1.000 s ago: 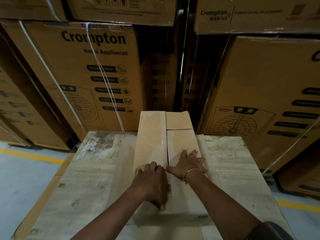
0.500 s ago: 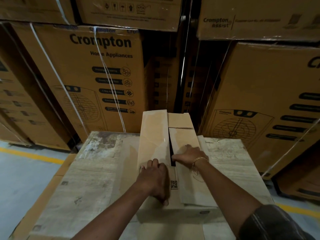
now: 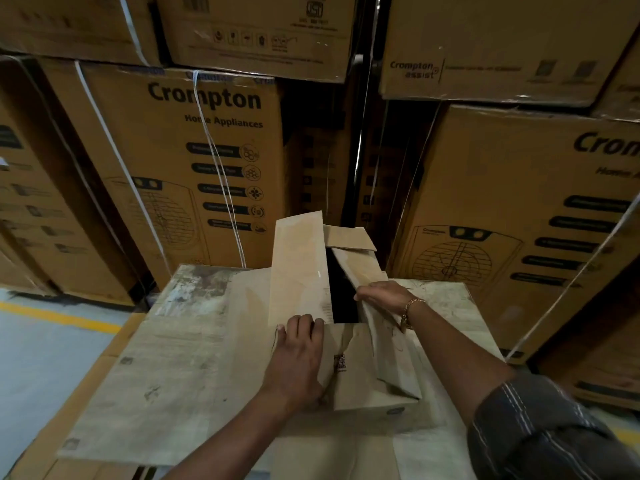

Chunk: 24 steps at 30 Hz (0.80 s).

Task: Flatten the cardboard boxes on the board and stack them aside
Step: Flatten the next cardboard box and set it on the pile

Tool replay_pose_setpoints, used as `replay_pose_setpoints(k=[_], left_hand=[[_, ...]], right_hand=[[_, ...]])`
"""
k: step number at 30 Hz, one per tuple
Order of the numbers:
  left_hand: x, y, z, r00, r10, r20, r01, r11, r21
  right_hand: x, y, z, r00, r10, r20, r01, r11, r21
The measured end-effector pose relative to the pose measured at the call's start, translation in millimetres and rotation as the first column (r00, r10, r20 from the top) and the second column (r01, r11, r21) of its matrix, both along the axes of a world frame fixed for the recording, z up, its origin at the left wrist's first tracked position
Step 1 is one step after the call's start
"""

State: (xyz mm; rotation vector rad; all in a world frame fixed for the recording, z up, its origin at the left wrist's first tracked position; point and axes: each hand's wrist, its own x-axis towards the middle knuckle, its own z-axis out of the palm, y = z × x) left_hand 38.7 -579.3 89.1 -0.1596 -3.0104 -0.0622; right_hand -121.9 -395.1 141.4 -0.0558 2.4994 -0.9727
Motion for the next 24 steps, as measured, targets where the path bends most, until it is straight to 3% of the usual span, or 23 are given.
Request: replay_pose_setpoints(k=[6,14,24], left_hand=[[31,10,-4,0.99,0.014,-0.137,-0.012,1.0,0.015],[58,20,-8,0.958,0.051,-0.282,-0.04,0.998,0.045],[80,30,-18,0.815,0.125,-0.565,-0.009,0.979,0.203]], right_hand=[[6,22,15,0.997,-0.031,0.072,0.04,0.992,-0.117],[10,34,7,0.993,-0.118,0.013,0.118,0.972,-0.204],[2,48,3,0.986,-0.161,0.035,0.165,0.944,-0.285]])
